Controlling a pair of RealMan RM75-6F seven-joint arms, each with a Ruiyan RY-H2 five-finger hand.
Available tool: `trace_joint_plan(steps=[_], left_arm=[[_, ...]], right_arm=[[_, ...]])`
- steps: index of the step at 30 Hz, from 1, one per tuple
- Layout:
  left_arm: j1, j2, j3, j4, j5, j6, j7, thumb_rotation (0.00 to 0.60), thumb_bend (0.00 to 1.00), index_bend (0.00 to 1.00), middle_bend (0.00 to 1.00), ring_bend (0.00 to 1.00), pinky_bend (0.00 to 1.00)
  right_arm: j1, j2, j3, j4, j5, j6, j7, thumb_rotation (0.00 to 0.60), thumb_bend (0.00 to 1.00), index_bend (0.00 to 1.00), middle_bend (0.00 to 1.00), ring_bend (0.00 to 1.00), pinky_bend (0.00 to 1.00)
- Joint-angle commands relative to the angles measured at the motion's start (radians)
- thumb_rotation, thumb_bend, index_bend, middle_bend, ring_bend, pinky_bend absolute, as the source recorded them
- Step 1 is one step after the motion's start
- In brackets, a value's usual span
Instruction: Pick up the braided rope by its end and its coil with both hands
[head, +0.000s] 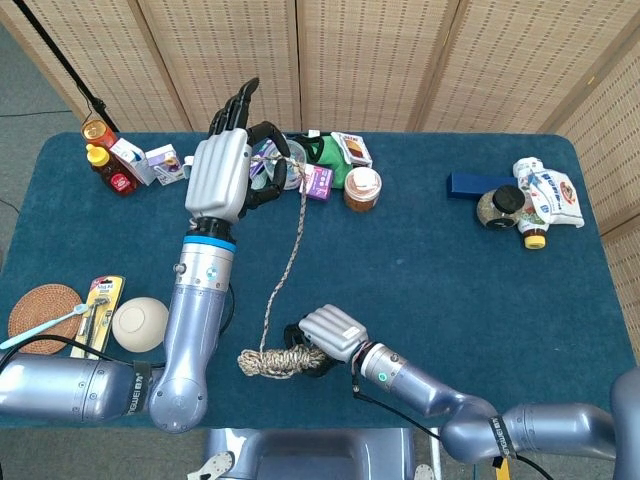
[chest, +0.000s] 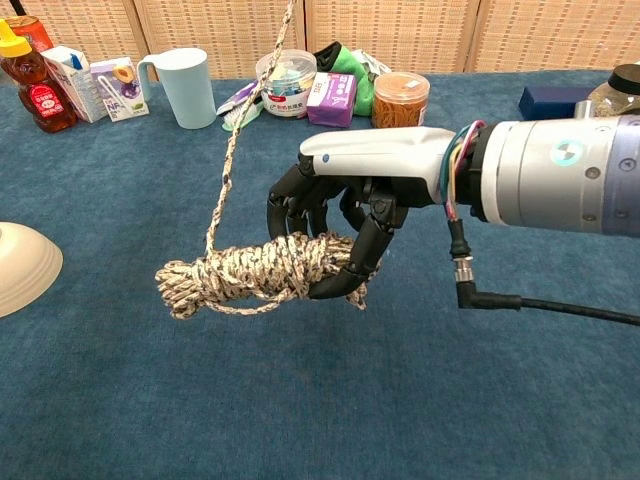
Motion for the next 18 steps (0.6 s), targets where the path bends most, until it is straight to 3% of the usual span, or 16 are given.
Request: trace_joint_plan(steps=[1,7,18], left_arm=[[0.009,-0.008,0.018,0.01,0.018,-0.002,-0.009,0.6,0.45,0.55,0.0,0.0,0.07],[0.042,-0.03,0.063,0.058,0.045,-0.028,-0.038,0.6,0.45,0.55,0.0,0.0,0.07],[0.128,-0.059,0.197,0.161,0.155,-0.082,-0.071,0.6,0.45,0.55,0.0,0.0,0.07]], right_arm=[[-0.004,0.017,0.007,-0.024,-0.029,-0.011,0.044,0.6,0.55,0.6,0.54,0.47,0.73],[-0.011,0.043,0.025,-0.061,-0.068,-0.022,0.152,0.6,0.55,0.6,0.54,0.47,0.73],[-0.023,0.078,0.125,-0.067,-0.001,-0.021,0.394,0.6,0.55,0.6,0.54,0.48,0.73]])
